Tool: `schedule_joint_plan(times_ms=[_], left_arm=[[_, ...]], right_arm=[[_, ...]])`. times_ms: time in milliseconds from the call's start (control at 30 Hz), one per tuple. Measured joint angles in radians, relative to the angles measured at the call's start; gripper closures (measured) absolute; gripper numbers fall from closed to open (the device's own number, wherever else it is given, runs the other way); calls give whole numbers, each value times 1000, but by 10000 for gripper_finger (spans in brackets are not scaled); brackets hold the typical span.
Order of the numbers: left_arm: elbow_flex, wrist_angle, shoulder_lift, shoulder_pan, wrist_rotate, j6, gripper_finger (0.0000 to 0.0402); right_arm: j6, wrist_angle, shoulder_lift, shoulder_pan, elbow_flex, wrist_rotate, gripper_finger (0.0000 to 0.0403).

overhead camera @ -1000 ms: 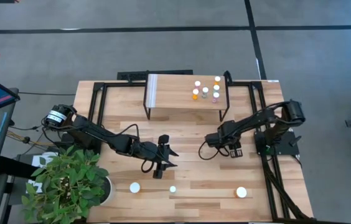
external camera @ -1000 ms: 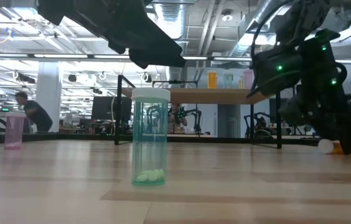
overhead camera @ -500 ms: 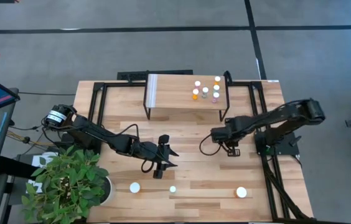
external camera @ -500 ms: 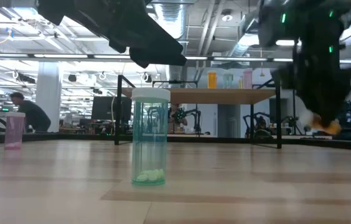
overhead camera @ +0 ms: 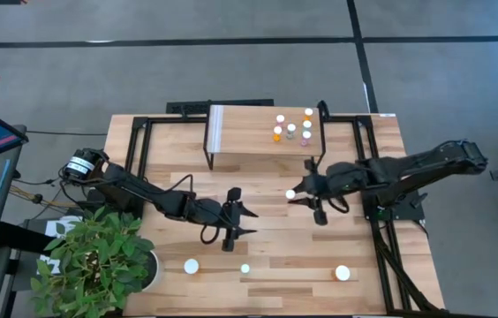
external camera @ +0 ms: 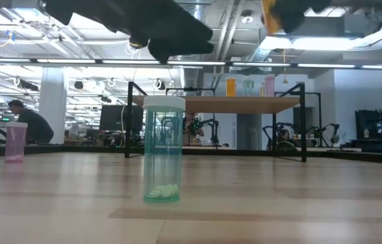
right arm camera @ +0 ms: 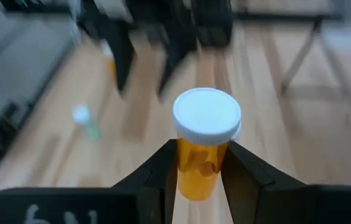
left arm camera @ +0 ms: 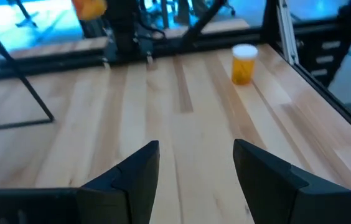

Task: Pick and place medicine bottles onto shelf by color
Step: Put the small orange pill bottle on the shelf

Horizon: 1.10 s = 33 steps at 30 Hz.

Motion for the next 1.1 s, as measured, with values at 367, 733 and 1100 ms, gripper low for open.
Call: schedule_joint_plan(times_ms=[367, 733, 1100], left_arm=[[4, 239, -2, 63, -15, -13, 207], [124, 150, -4, 112, 26, -26, 206], [159, 23, -5, 112, 24, -43, 206]], right_arm=[[-112, 219, 78, 26, 0, 1, 279], [-107, 266, 213, 23, -1, 3, 279], [-107, 326, 232, 17, -2, 5, 280]])
